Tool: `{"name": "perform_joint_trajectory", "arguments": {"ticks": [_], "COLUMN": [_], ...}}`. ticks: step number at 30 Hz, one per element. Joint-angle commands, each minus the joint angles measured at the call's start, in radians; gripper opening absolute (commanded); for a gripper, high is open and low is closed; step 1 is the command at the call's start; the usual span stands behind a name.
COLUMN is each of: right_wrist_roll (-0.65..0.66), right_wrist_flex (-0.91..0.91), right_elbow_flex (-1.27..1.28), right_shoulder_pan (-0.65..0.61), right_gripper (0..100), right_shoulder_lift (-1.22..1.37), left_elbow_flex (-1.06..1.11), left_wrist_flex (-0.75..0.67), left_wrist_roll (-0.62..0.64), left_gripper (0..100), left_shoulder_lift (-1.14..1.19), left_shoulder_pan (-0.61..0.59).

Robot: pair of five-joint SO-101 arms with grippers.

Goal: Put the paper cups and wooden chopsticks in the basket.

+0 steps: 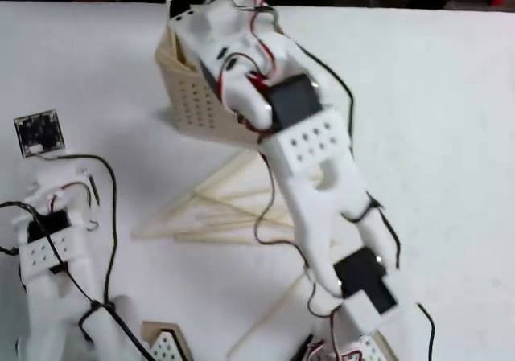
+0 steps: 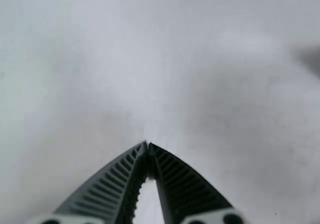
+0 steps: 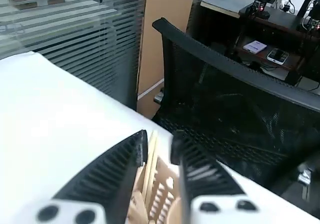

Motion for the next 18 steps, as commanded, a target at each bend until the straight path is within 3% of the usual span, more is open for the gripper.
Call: {"name": "perform_joint_trajectory", "arguments": {"ticks": [1, 14, 18], "right_wrist_roll": [-0.002, 0.097, 0.089], "right_wrist_flex": [0.171, 0.668, 0.716], "right_elbow_flex": [-0.046, 0.1, 0.195], "right_shoulder_pan": [0.022, 0.173, 0.262], "right_gripper": [2.5, 2.6, 2.6], "right_shoulder_lift": [-0.117, -0.16, -0.162], "left_elbow_flex": [-0.008, -0.008, -0.029], "left_wrist_flex": [-0.023, -0.023, -0.017], "left_wrist_roll": [0.006, 0.006, -0.081], "left_gripper": [2, 2, 2], "left_shoulder_lift": [-0.024, -0.024, -0.024], "left_shoulder_pan": [-0.007, -0.001, 0.042]}}
